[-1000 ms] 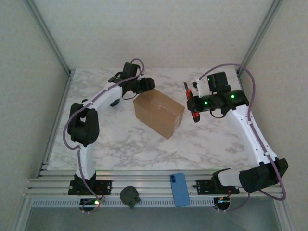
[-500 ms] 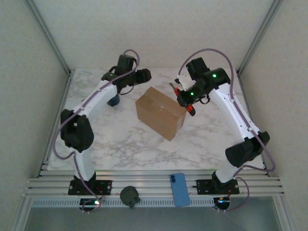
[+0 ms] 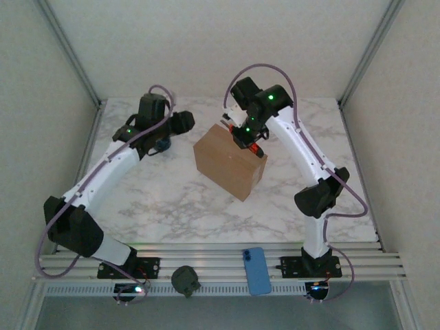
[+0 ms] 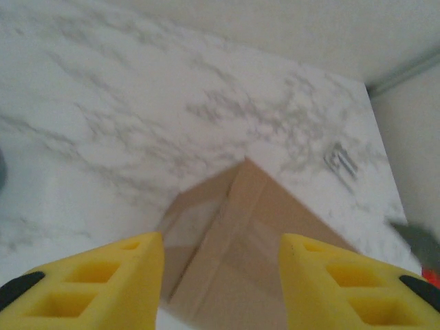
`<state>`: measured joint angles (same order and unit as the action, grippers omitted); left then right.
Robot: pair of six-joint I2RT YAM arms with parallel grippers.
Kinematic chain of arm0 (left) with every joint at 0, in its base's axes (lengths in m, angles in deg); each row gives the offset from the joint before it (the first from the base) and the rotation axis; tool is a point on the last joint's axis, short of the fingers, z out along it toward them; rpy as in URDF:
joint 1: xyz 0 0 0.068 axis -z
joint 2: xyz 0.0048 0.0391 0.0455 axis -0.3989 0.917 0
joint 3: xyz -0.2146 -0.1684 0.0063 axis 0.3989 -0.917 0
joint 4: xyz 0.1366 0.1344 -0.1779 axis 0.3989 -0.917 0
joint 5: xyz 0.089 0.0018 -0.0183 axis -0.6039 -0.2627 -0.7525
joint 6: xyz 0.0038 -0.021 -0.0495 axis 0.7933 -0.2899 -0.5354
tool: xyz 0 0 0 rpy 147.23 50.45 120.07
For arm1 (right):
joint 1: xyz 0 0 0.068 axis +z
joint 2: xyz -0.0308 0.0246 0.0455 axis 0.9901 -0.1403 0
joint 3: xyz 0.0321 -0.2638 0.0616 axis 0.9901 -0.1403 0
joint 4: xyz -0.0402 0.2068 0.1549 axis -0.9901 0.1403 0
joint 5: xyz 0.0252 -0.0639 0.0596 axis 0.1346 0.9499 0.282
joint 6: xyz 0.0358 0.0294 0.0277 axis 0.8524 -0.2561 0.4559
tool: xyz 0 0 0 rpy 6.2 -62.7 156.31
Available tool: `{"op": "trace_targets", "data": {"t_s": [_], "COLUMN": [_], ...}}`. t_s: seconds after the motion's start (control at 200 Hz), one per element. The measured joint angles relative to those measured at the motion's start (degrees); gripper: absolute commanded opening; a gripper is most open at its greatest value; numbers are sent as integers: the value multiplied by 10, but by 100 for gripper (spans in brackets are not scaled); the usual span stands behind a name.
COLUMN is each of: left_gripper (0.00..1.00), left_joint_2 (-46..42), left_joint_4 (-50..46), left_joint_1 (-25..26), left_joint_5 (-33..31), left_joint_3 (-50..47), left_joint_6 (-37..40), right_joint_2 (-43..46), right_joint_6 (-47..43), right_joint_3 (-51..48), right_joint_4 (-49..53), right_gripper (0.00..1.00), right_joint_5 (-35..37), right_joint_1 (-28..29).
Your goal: Unpack the express box
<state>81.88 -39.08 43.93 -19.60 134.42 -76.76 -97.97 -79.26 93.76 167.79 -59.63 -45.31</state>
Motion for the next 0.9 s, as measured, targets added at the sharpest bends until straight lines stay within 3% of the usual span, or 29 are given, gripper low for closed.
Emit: {"op": "trace_targets", "data": {"t_s": [0.17, 0.416, 0.656, 0.901], "left_gripper": [67, 75, 73, 62], "left_joint_2": [-102, -199, -155, -111], "left_joint_4": [94, 358, 535, 653], "left_joint_1": [2, 41, 102, 124], "left_joint_5": [120, 274, 313, 311], "left_joint_3": [-113, -237, -252, -252], "left_joint_6": [-2, -35, -87, -134], "right_joint_2": [86, 172, 185, 185], "right_joint_6": [-3, -15, 2, 17], "right_joint_3": [-97, -127, -165, -196], "right_joint_4": [-52, -87, -145, -186], "right_gripper": [0, 0, 0, 0], "right_joint_5": [-98, -322, -484, -548], "right_joint_1": [-9, -65, -78, -78]}}
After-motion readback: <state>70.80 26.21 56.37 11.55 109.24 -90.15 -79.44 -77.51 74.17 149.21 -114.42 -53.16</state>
